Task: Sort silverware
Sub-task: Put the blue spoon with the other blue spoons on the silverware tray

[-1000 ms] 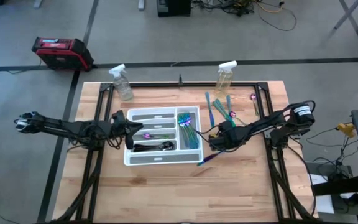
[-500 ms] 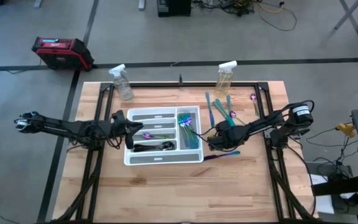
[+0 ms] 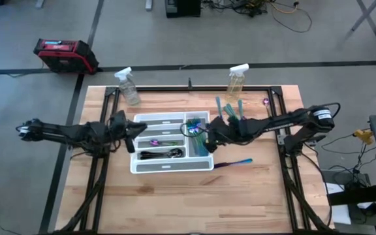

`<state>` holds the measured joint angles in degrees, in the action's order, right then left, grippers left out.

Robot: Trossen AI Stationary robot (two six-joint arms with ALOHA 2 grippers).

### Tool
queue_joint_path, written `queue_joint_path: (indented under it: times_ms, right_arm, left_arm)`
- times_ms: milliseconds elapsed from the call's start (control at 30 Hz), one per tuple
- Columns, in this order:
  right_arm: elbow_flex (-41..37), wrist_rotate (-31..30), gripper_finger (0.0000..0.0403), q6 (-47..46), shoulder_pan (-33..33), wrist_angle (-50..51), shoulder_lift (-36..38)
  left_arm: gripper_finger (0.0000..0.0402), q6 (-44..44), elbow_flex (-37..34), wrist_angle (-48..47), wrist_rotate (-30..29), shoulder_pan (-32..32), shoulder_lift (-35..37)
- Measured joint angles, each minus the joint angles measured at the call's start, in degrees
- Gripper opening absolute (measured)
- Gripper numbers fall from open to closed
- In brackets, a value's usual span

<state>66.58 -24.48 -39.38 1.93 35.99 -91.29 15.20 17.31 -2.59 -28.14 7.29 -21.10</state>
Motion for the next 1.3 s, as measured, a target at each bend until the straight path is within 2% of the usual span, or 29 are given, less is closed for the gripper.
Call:
queue_joint_path:
  times_ms: [133, 367, 500, 667, 800, 900, 1000, 1133, 1300]
  right_arm:
    - [5.51, 7.2, 0.0, 11.61, -1.01, -6.22, -3.53]
    - [14.06, 20.24, 0.0, 30.36, -2.84, -15.09, -14.19]
    - [20.86, 24.6, 0.0, 39.27, -3.31, -15.89, -21.52]
    - [30.5, 28.03, 0.0, 43.41, -4.83, -15.47, -30.19]
    - [37.7, 29.58, 0.0, 44.9, -6.21, -14.89, -36.29]
    - [42.47, 30.38, 0.0, 45.99, -7.41, -13.31, -40.54]
    - [46.63, 34.29, 0.0, 46.11, -8.45, -12.34, -44.89]
    - [50.61, 35.59, 0.0, 46.66, -9.04, -12.32, -48.84]
    - [51.31, 35.53, 0.0, 46.81, -9.41, -10.28, -50.53]
  left_arm:
    - [0.0039, -2.57, 2.02, -0.39, 0.02, 0.0, 2.4]
    - [0.0039, -5.72, 4.51, -1.62, 0.0, 0.0, 6.41]
    - [0.0039, -6.29, 4.04, -2.4, 0.01, -0.02, 8.33]
    - [0.0039, -6.76, 2.85, -2.26, -1.73, -0.02, 9.84]
    - [0.0039, -6.84, 1.9, -2.23, -6.0, -0.02, 10.28]
    - [0.0039, -6.86, 1.69, -2.15, -6.47, -0.04, 10.34]
    - [0.0039, -6.94, 1.67, -2.25, -6.44, -0.04, 10.62]
    - [0.0039, -7.81, 1.65, -2.38, -6.49, -0.01, 10.94]
    - [0.0039, -8.11, 1.61, -3.16, -6.47, 0.0, 11.29]
